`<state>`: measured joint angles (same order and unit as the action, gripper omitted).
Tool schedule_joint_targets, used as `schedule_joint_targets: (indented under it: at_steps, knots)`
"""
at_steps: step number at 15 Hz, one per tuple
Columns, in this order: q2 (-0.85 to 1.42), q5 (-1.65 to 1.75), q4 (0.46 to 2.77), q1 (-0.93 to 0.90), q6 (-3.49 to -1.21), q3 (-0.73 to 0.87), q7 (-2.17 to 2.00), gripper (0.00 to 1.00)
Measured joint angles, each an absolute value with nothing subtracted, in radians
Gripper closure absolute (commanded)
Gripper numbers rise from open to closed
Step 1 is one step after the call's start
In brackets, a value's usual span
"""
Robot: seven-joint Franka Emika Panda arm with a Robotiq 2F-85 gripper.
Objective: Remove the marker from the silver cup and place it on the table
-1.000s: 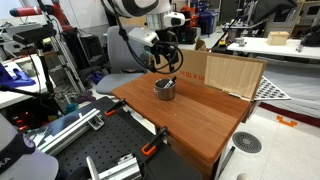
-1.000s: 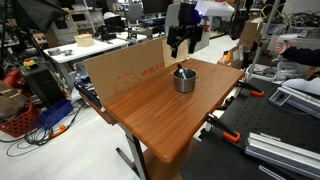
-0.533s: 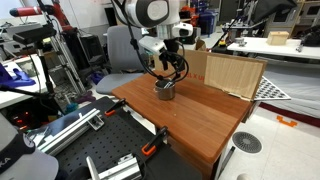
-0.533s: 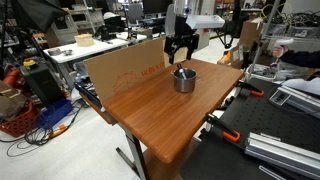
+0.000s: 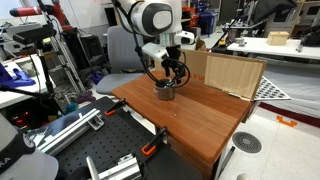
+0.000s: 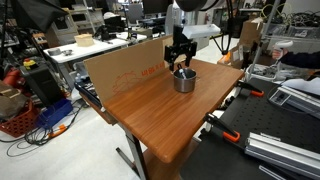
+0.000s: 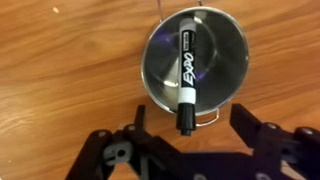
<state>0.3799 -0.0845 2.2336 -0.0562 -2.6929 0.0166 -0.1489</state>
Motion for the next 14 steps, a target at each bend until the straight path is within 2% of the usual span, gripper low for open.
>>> schedule_joint_targets:
  at_steps: [8,10,14]
  knots:
    - [0.390,-0.032,2.207,-0.062,-2.694,0.025,-0.171,0.99]
    - [0.390,-0.018,2.205,-0.063,-2.695,0.027,-0.181,0.95]
    - [0.389,-0.001,2.206,-0.069,-2.696,0.028,-0.205,0.95]
